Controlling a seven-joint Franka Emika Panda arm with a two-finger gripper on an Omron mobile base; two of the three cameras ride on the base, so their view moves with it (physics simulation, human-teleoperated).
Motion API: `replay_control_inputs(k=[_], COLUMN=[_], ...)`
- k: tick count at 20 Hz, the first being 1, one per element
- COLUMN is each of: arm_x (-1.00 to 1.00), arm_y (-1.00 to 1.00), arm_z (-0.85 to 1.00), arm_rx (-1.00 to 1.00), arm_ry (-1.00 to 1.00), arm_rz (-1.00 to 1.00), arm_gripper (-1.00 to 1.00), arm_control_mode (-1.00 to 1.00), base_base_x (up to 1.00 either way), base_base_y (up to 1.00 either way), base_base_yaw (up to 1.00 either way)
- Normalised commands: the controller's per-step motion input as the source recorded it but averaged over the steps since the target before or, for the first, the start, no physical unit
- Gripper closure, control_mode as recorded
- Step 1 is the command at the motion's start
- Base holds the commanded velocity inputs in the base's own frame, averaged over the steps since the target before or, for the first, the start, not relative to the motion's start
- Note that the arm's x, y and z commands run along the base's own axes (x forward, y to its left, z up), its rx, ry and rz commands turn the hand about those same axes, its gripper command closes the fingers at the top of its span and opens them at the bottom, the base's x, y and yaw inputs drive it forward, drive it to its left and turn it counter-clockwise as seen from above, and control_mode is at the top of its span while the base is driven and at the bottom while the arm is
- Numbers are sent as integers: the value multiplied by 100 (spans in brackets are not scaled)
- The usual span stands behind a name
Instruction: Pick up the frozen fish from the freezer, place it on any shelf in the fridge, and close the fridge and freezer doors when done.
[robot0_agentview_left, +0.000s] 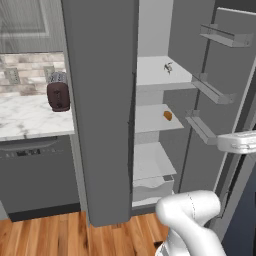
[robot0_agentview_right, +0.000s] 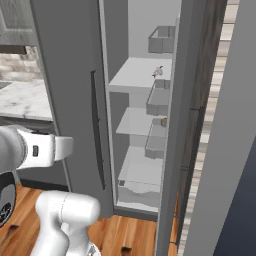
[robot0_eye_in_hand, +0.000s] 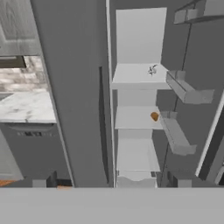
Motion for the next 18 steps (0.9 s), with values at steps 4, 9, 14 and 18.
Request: replay_control_inputs(k=[4,9,14,18], arm_x=[-78,-44,4,34], arm_y=[-96,-100,-100,-100], arm_z=[0,0,0,-10], arm_rx=[2,6,5,9], arm_ry=[6,11,3,0], arm_rz=[-3,-4,0,0], arm_gripper=[-100,-100,-100,-100], arm_control_mode=[-100,-100,-100,-100], base_base_x=[0,0,0,0], base_base_y=[0,0,0,0], base_base_yaw=[0,0,0,0])
